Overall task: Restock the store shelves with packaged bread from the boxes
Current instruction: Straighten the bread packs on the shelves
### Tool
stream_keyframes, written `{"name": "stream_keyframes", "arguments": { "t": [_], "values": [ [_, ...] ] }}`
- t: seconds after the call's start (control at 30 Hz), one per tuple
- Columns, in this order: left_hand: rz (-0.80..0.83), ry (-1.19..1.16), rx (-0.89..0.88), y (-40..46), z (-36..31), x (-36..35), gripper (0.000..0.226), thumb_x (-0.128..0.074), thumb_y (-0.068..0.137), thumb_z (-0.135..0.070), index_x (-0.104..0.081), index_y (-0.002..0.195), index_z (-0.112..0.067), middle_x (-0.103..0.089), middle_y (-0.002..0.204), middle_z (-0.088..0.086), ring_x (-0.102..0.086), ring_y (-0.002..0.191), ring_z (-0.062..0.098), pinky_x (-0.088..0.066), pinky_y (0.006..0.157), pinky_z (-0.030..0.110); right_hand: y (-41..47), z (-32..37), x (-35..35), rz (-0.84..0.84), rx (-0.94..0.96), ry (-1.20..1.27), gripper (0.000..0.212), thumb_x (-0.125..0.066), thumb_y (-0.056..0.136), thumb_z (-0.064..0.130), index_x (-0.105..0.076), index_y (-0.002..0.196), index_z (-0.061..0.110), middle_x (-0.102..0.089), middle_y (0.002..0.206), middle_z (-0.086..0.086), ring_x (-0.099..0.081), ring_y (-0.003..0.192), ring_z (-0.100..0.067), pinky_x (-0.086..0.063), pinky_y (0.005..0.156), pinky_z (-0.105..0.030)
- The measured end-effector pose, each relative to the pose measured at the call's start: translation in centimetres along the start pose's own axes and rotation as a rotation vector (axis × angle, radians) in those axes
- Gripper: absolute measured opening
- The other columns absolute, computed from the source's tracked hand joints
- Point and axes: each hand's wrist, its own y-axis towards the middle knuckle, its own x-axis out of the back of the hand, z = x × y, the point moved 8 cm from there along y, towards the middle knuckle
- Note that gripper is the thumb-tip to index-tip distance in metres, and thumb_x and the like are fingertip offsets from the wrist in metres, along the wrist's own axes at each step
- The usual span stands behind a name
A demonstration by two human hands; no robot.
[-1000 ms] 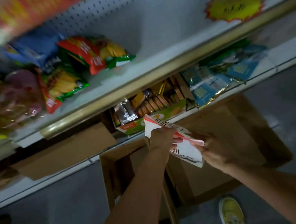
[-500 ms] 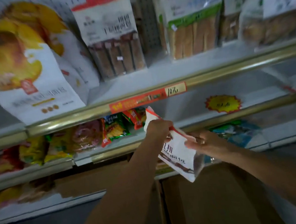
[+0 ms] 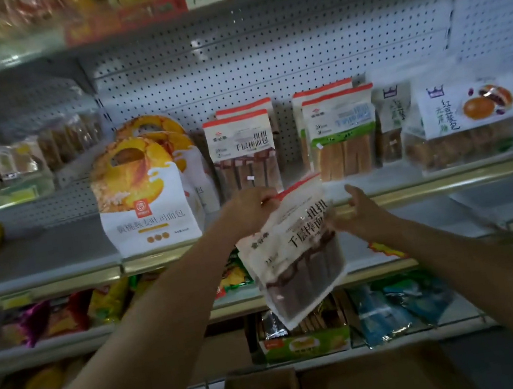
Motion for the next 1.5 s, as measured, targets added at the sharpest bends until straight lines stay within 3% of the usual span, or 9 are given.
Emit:
{"name": "stream_keyframes", "arguments": {
  "t": [0.1,0.23,0.5,0.67,0.77,0.93,1.13,1.37,1.5],
  "values": [
    [-0.074,0.083,-0.102,-0.5,-0.8,3.7,0.021,-0.046,0.103,-0.027,-0.057,0.087,-0.02,-0.05,0.078,-0.002,-0.052,0.081,0.024,-0.042,0.069,0.035,-1.6,4.0,0.7,0.008,0.034,0.067,0.099,-0.077,0.078,0.041,-0.015,0.155,0.026,-0.028,0.155,-0.004,-0.036,0.138,-0.023,-0.038,0.105,-0.035],
    [-0.229,-0.015,-0.272,-2.4,-1.6,8.5,0.023,-0.041,0.101,-0.034,-0.05,0.081,-0.025,-0.046,0.068,-0.008,-0.048,0.067,0.02,-0.04,0.063,0.035,-3.8,8.8,-0.2,0.084,0.096,0.223,0.033,-0.069,0.088,0.032,-0.055,0.118,0.033,-0.058,0.115,0.01,-0.054,0.09,0.002,-0.041,0.085,-0.027],
    [-0.292,-0.078,-0.267,-4.9,-1.0,10.5,0.025,-0.046,0.103,-0.034,-0.049,0.078,-0.029,-0.05,0.068,-0.01,-0.046,0.068,0.014,-0.041,0.064,0.038,-5.5,11.8,-0.9,-0.194,0.135,0.456,0.004,-0.065,0.092,0.018,-0.067,0.094,0.021,-0.068,0.1,0.004,-0.065,0.09,-0.012,-0.052,0.078,-0.03],
    [-0.372,-0.299,-0.204,-5.9,1.3,9.5,0.019,-0.062,0.096,-0.029,-0.06,0.077,-0.026,-0.054,0.065,-0.013,-0.051,0.064,0.005,-0.041,0.063,0.034,-6.6,13.1,-1.8,-0.278,0.151,0.418,0.01,-0.061,0.095,0.018,-0.066,0.087,0.014,-0.072,0.086,-0.006,-0.069,0.076,-0.018,-0.056,0.076,-0.038],
    [-0.45,-0.751,0.013,-7.8,4.5,8.0,0.026,-0.067,0.091,-0.04,-0.068,0.109,-0.021,-0.067,0.106,-0.008,-0.064,0.1,0.015,-0.055,0.082,0.033,-7.1,13.5,-1.3,-0.328,0.157,0.393,0.016,-0.06,0.095,0.021,-0.066,0.095,0.006,-0.073,0.083,-0.006,-0.071,0.077,-0.022,-0.058,0.075,-0.041],
    [-0.267,-1.416,0.595,-12.4,11.0,-2.7,0.083,-0.024,0.084,-0.081,-0.035,0.151,-0.034,-0.026,0.161,0.004,-0.02,0.147,0.036,-0.014,0.115,0.064,-6.8,13.9,1.1,-0.405,0.142,0.533,0.013,-0.063,0.094,0.02,-0.068,0.083,0.023,-0.073,0.076,0.005,-0.071,0.074,-0.015,-0.058,0.069,-0.034],
    [0.031,-1.75,0.612,-11.6,7.9,-8.9,0.08,-0.03,0.081,-0.083,-0.067,0.118,-0.022,-0.06,0.134,0.015,-0.054,0.12,0.036,-0.039,0.105,0.057,-4.0,15.3,1.7,-0.392,0.097,0.684,0.004,-0.062,0.095,0.019,-0.066,0.095,0.019,-0.071,0.086,0.002,-0.068,0.073,-0.012,-0.052,0.056,-0.027],
    [-0.029,-1.804,0.563,-7.9,9.6,-10.2,0.087,-0.056,0.07,-0.084,-0.062,0.131,-0.022,-0.062,0.132,0.017,-0.056,0.123,0.039,-0.04,0.107,0.06,0.1,14.1,-0.2,-0.081,0.104,0.586,0.041,-0.077,0.076,0.022,-0.064,0.116,0.02,-0.072,0.113,0.001,-0.063,0.112,-0.018,-0.037,0.11,-0.049],
    [-0.01,-1.776,0.494,-5.5,9.6,-10.6,0.084,-0.056,0.071,-0.083,-0.066,0.127,-0.02,-0.062,0.13,0.019,-0.058,0.12,0.04,-0.045,0.103,0.059,2.3,10.4,-1.8,0.074,0.034,0.369,0.031,-0.075,0.077,0.007,-0.061,0.095,0.029,-0.064,0.097,0.014,-0.053,0.106,-0.013,-0.035,0.097,-0.036]
  ]
}}
